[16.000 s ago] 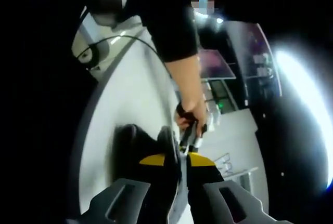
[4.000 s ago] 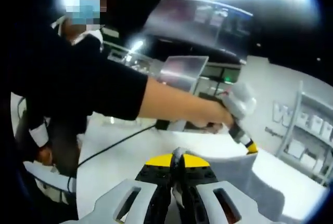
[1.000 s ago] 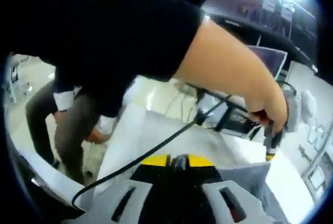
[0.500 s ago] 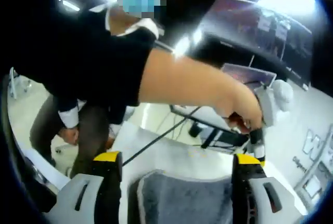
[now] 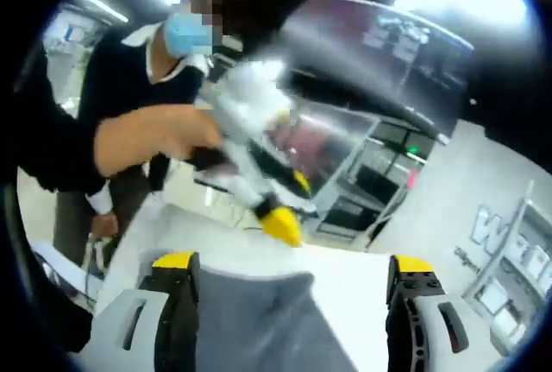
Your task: Open the folded towel by lifting each exposed corner and separating the folded layers until the towel lies flat within the target outline without major curled edges
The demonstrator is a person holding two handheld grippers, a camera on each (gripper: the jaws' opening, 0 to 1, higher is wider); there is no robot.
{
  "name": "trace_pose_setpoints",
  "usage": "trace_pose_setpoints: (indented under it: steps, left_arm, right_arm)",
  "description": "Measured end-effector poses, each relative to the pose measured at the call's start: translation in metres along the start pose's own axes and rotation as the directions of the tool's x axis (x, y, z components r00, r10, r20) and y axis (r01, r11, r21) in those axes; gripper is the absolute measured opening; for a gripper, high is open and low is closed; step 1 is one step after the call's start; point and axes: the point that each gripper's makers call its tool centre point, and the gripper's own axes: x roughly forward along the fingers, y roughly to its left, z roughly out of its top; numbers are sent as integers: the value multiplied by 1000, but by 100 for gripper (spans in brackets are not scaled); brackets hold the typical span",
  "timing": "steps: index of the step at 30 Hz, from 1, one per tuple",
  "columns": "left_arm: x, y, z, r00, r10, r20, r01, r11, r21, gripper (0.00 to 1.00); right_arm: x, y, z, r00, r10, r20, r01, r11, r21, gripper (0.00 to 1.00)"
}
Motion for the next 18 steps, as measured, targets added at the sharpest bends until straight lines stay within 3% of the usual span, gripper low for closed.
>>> trace_pose_setpoints:
  steps: [3,9,10,13,18]
  left_arm:
    - [-12,-7,-12,1000,10,9,-10,1000,-5,74]
    - [-42,-20,-60,997,43,-67,-41,999,30,74]
    - [-48,-20,-67,996,55,-75,-52,998,37,72]
    - [-62,-22,-88,990,97,-102,-94,995,29,68]
    - [-76,-38,-106,991,79,-105,-83,996,-34,66]
  right_arm:
    - [6,-19,-6,1000,-14,-24,13,1000,-16,88]
    - [30,-52,-28,994,-18,-107,16,1000,-21,85]
    - [25,-46,-29,993,-17,-120,14,1000,-24,83]
    - [45,-61,-47,983,-26,-184,18,999,-44,80]
    - [85,-77,-70,972,0,-236,-11,999,-45,77]
